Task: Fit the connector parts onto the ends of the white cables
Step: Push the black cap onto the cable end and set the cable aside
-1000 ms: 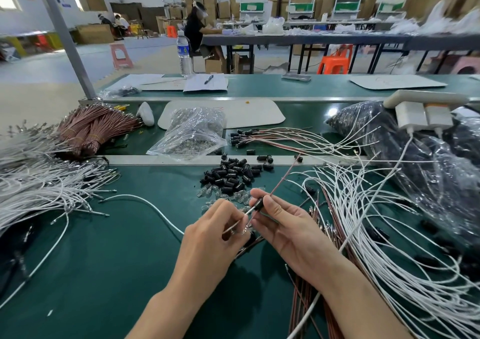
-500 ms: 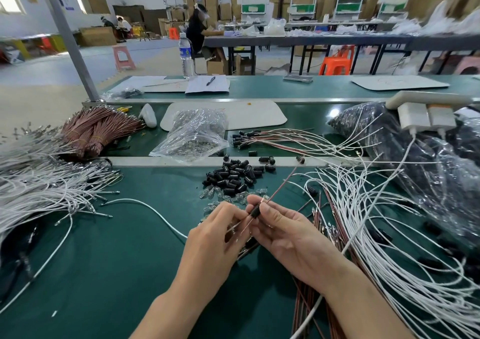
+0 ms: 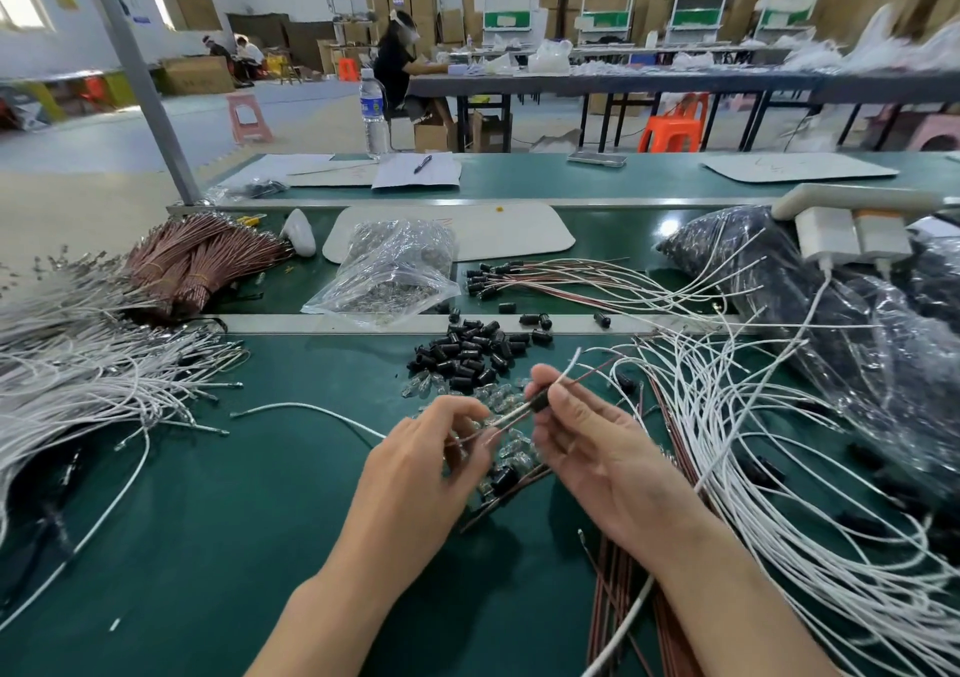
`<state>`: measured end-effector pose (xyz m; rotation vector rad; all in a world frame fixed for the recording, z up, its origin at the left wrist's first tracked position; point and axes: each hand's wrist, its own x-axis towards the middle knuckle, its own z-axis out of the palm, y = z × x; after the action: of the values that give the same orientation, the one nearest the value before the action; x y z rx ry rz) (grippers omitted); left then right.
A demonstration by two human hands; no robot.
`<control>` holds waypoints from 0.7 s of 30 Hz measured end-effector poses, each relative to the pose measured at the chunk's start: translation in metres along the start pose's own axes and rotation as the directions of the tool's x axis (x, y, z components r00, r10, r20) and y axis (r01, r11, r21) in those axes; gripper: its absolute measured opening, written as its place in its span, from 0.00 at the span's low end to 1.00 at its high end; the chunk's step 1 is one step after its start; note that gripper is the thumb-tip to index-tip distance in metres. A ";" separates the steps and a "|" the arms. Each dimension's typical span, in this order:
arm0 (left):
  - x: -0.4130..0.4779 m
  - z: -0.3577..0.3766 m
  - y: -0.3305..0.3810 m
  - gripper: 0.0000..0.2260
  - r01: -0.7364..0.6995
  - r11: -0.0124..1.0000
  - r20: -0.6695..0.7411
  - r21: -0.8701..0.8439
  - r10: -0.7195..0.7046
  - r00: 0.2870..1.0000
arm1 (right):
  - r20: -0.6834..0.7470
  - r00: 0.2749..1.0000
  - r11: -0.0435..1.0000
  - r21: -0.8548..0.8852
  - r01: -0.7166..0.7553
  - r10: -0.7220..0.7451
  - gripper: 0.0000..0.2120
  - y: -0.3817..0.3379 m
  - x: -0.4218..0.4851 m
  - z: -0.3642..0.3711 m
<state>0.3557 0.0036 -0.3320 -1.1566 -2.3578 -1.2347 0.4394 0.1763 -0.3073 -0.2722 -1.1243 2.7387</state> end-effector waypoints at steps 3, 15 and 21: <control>0.001 -0.002 -0.004 0.07 -0.016 1.000 -0.010 0.023 0.016 1.000 | -0.019 0.999 0.999 0.010 0.037 -0.037 0.12 -0.006 0.000 -0.008; 0.003 -0.005 -0.007 0.03 -0.072 0.990 -0.018 0.121 0.075 0.997 | -0.052 0.996 0.997 -0.036 0.072 -0.074 0.14 -0.005 0.003 -0.010; 0.001 -0.001 -0.005 0.06 -0.038 0.999 0.072 0.033 0.036 0.997 | 0.010 0.999 0.990 -0.131 0.052 -0.051 0.13 0.008 0.003 0.002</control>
<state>0.3516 0.0016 -0.3341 -1.2476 -2.3874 -1.1543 0.4355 0.1700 -0.3114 -0.2474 -1.2970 2.6277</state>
